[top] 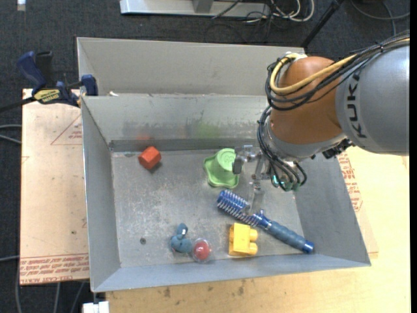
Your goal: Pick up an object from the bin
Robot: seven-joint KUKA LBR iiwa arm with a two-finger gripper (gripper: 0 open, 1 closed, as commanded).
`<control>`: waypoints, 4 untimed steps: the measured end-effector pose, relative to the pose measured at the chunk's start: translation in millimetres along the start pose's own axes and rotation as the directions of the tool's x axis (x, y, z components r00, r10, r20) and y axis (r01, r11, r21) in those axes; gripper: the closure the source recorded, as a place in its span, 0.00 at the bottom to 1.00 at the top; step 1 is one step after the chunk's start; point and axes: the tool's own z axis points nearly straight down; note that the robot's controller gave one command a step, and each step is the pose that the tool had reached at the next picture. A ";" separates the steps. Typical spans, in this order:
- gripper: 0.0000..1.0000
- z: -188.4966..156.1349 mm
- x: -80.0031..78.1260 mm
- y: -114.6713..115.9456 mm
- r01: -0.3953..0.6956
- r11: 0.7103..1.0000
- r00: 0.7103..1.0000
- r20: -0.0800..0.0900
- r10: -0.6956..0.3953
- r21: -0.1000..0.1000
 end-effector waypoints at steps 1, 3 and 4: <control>0.00 103.4 43.5 -41.7 -0.083 0.997 0.997 0.008 0.083 -0.001; 1.00 -19.8 33.9 -33.9 -0.108 0.994 0.994 0.016 0.108 -0.002; 1.00 107.6 -0.6 11.3 -0.070 0.998 0.997 0.013 0.070 -0.001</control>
Offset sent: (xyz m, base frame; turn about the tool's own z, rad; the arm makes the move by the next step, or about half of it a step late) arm -0.0441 -0.0409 -0.1008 0.0779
